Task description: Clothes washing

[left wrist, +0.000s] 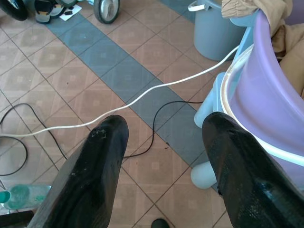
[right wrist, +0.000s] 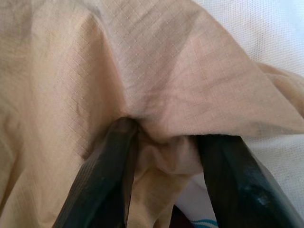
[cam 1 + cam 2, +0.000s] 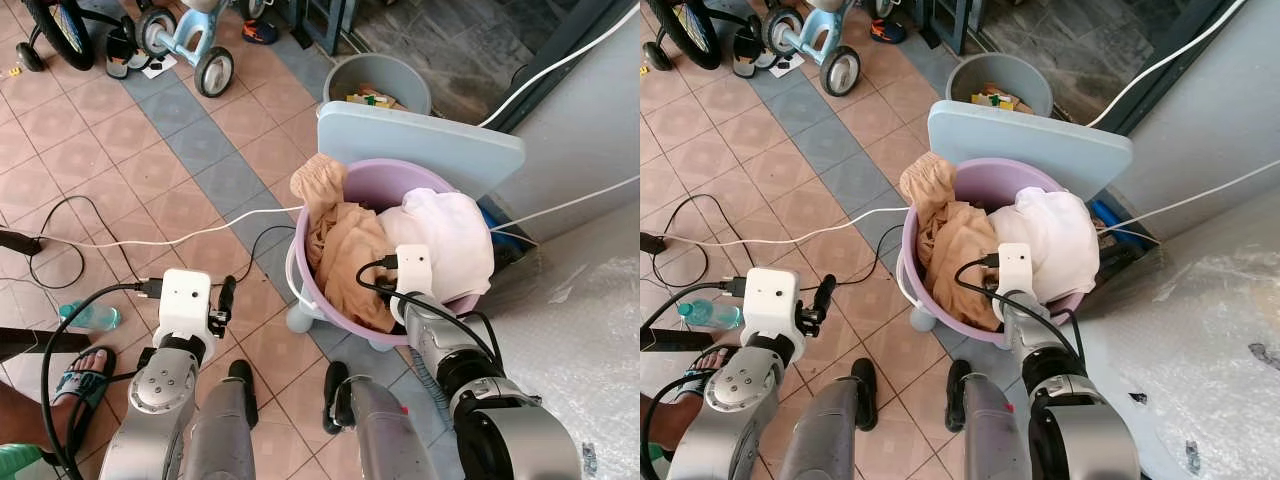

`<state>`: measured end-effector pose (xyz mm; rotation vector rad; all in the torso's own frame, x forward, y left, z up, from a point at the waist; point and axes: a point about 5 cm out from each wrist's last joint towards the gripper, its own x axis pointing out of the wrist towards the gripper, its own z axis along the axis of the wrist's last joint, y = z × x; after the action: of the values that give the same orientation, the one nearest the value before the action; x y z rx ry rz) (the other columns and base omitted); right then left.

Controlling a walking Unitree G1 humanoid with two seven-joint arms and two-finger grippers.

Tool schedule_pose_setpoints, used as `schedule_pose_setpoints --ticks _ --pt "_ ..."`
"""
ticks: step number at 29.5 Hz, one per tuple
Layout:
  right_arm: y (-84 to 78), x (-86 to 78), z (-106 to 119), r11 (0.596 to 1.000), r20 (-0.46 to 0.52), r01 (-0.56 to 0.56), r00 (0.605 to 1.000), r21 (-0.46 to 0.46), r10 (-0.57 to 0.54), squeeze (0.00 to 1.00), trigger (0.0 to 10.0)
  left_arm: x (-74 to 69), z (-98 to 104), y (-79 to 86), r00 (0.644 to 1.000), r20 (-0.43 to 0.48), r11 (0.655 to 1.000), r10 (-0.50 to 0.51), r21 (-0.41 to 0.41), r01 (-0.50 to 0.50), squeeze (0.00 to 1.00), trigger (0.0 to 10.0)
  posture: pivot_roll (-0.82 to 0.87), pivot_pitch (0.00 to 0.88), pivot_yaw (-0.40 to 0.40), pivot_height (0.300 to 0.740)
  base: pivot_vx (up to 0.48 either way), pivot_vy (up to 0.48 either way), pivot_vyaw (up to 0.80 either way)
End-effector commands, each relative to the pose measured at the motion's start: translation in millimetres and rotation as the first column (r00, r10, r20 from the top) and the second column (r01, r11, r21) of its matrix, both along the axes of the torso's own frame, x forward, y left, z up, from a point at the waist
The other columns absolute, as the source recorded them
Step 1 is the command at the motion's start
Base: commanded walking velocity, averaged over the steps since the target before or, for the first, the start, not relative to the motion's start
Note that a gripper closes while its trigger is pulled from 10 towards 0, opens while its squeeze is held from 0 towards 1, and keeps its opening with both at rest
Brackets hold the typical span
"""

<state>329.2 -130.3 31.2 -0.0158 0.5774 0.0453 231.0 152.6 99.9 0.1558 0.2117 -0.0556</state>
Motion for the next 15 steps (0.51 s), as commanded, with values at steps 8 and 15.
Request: schedule_pose_setpoints --ticks 8,15 --pt "0.1 -2.7 -5.2 0.999 -0.029 0.007 1.0 0.038 -0.006 0.0 0.0 3.9 -7.0 5.9 0.999 -0.028 1.0 0.017 0.017 -0.016 0.0 10.0 0.17 0.342 -0.066 0.74 0.0 0.0 -0.7" --pt "0.7 2.8 1.0 0.998 0.002 0.021 1.0 0.06 -0.022 0.0 0.0 10.7 -5.8 5.6 1.0 -0.02 0.999 0.016 0.035 -0.016 0.0 10.0 0.17 0.319 -0.057 0.74 0.0 0.0 -0.8"
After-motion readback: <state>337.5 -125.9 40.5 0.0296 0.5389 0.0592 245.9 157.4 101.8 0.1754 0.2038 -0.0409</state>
